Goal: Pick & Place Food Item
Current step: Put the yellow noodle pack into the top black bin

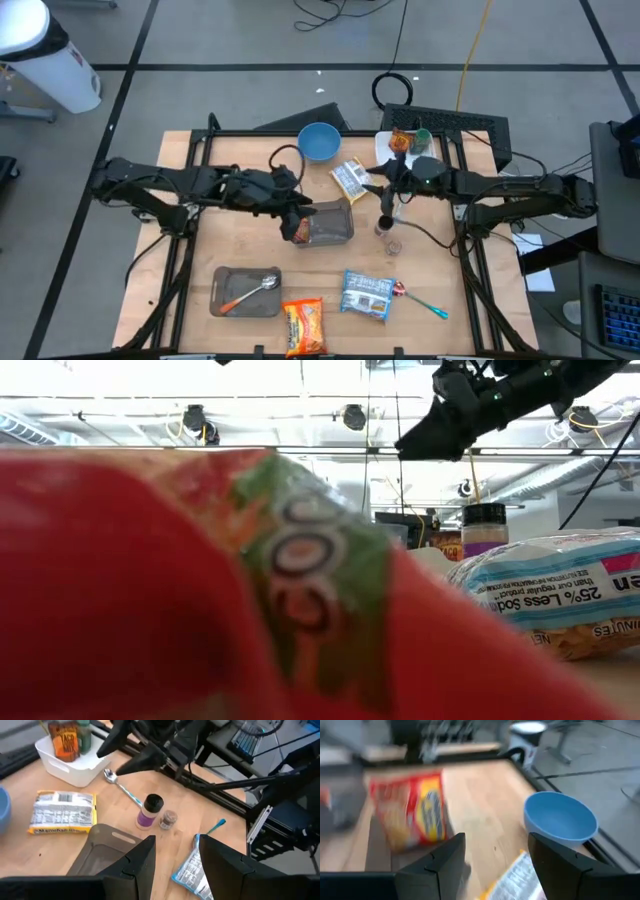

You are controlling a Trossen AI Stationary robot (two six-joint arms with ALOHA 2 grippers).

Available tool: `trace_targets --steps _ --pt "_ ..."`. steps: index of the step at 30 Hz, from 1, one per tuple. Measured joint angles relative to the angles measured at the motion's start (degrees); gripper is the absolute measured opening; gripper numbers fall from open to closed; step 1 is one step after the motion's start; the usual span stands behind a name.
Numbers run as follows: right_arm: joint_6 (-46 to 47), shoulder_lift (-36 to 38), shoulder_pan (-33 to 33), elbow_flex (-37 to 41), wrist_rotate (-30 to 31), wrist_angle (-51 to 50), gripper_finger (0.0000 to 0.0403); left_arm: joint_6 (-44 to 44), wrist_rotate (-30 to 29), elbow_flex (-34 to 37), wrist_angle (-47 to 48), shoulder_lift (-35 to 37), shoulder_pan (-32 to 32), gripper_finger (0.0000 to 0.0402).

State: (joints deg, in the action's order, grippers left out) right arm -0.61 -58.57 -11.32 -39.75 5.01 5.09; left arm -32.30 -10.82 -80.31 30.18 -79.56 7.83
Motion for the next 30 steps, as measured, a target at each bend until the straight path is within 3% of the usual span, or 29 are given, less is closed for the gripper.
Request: trace_targets --steps 5,8,18,30 --pt "-18.57 -3.03 -0.36 -5.82 -0.65 -15.72 0.0210 -0.45 3.86 0.07 -0.73 -0.10 -3.06 0.0157" --pt "-27.49 -5.32 -1.36 -6.82 -0.69 -17.43 0.0210 -1.01 4.96 0.09 -0.91 0.37 -4.85 0.0157" --pt "-42.56 -12.06 -9.26 -6.79 -0.88 -19.73 0.0210 -1.28 9.31 0.09 -3.13 0.49 -6.72 0.0157" --pt "-57.62 -15.83 -10.31 -6.57 -3.75 -24.74 0.0210 -0.91 9.30 0.09 -1.27 0.49 -6.74 0.0157"
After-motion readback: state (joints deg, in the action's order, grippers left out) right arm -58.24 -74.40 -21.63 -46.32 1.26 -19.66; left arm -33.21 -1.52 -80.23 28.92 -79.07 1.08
